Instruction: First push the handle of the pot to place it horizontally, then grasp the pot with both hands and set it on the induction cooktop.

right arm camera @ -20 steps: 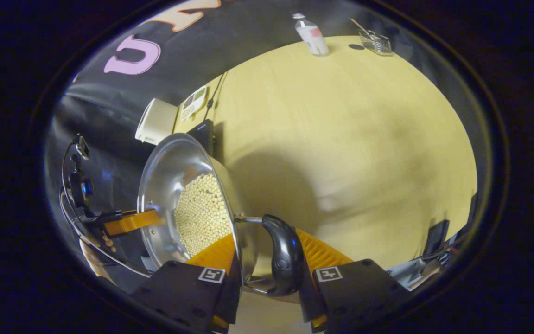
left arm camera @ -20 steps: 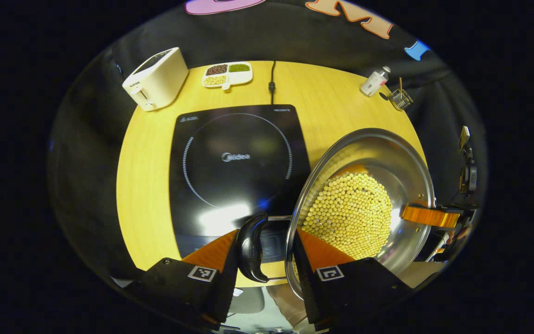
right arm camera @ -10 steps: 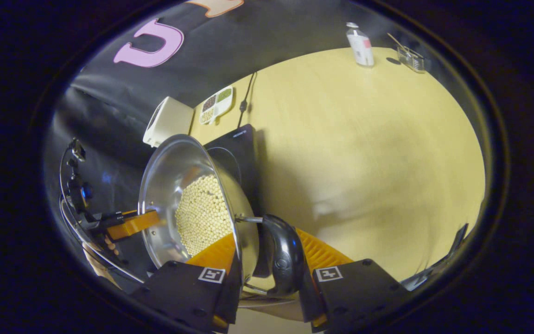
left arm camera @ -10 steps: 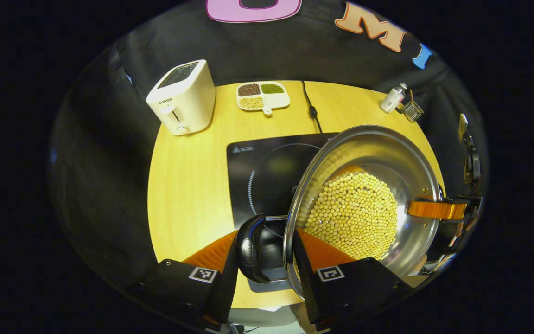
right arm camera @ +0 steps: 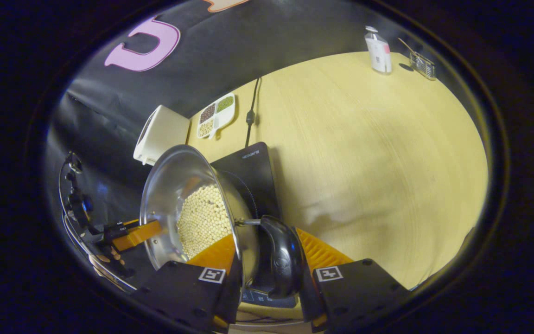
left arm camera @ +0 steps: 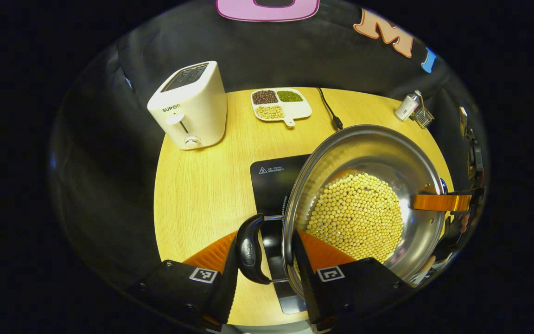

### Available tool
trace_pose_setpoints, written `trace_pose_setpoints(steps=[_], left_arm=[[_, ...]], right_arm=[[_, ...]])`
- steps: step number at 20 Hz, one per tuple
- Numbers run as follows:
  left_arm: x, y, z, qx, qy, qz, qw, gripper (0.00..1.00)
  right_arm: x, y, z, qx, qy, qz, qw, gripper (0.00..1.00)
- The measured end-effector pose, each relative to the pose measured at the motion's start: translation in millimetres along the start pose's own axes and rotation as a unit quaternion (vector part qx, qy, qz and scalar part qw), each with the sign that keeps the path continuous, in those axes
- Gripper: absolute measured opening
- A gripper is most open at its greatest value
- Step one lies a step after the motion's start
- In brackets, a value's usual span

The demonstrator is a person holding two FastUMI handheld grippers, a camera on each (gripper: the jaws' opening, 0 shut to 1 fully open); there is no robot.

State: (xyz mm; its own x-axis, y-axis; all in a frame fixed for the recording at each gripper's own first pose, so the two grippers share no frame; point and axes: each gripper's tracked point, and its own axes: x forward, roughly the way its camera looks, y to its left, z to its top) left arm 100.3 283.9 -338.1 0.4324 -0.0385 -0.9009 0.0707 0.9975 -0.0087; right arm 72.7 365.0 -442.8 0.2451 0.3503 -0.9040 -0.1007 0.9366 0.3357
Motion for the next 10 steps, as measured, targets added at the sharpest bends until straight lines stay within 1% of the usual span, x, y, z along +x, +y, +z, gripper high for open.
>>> trace_pose_setpoints(steps=[5, 6, 7, 10], left_arm=[[10, 7, -2, -0.002, 0.006, 0.005, 1.0, 0.63], [10, 8, -3, -0.004, 0.009, 0.006, 1.0, 0.63], [12, 8, -4, -0.007, 0.01, 0.006, 1.0, 0.63], [14, 9, -7, -0.012, 0.012, 0.004, 1.0, 0.64]], right_arm=[[14, -1, -1, 0.002, 0.01, -0.004, 1.0, 0.56], [15, -1, -4, 0.002, 0.013, -0.004, 1.0, 0.53], [16, -2, -3, 0.001, 0.014, -0.004, 1.0, 0.56], [21, -2, -4, -0.001, 0.017, 0.0, 1.0, 0.56]])
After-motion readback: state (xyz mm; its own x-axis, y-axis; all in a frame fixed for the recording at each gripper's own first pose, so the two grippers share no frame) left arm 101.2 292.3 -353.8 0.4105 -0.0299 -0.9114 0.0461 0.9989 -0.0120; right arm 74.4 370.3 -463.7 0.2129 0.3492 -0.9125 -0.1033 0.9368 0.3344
